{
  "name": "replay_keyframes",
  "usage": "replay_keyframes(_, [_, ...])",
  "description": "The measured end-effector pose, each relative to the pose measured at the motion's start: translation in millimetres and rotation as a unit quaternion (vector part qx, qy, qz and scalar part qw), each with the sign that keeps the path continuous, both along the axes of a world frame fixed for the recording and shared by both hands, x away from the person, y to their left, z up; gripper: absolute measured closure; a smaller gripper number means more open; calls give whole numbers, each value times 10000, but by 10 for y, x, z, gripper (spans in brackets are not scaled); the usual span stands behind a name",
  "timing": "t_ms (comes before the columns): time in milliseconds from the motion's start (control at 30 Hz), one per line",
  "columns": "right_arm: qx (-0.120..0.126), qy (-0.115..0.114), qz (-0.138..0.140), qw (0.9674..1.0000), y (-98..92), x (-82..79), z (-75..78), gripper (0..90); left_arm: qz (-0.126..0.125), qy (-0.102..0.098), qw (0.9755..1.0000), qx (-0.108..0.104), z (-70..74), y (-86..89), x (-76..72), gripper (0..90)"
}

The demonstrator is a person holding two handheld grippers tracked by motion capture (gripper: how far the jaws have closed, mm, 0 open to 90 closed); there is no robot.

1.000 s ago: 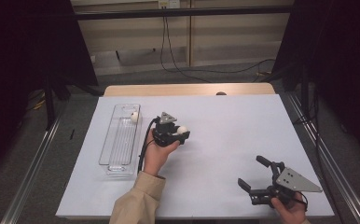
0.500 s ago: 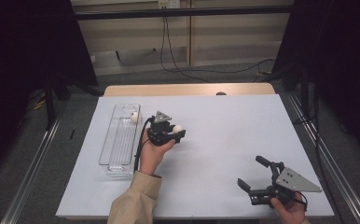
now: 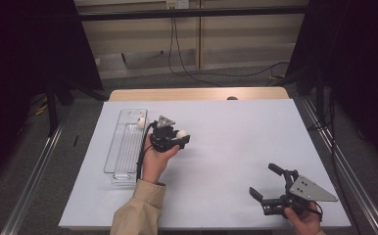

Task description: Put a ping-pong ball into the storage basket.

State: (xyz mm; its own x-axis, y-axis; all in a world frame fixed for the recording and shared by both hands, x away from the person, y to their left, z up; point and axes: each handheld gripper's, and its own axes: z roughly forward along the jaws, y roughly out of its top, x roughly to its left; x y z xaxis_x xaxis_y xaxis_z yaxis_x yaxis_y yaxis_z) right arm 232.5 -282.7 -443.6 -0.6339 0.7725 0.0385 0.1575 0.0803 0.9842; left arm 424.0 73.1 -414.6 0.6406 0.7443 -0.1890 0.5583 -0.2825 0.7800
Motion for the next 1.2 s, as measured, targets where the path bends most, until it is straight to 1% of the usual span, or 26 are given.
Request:
replay_keyframes(100, [-13, -1, 8, 10000, 2, -1, 0, 5, 46, 17, 10000, -27, 12, 20, -2, 512])
replay_keyframes(267, [2, 4, 3, 10000, 0, 0, 0, 5, 54, 11, 10000, 22, 39, 60, -2, 512])
replay_keyframes(300, [3, 2, 4, 10000, 0, 0, 0, 4, 89, 5, 10000, -4, 40, 62, -1, 512])
replay_keyframes(467, [-3, -1, 6, 10000, 4, -1, 1, 5, 116, 57, 9999, 26, 46, 97, -1, 512])
replay_keyframes(967, [-5, -15, 12, 10000, 6, 1, 2, 5, 232, 102, 9997, 44, 104, 222, 1, 512])
replay_keyframes(1100, [-3, -6, 8, 10000, 5, 0, 2, 5, 224, 97, 9997, 54, 123, 251, 3, 512])
replay_keyframes(1200, [-2, -12, 16, 10000, 9, 1, 2, 5, 276, 93, 9996, 56, 134, 277, 1, 512])
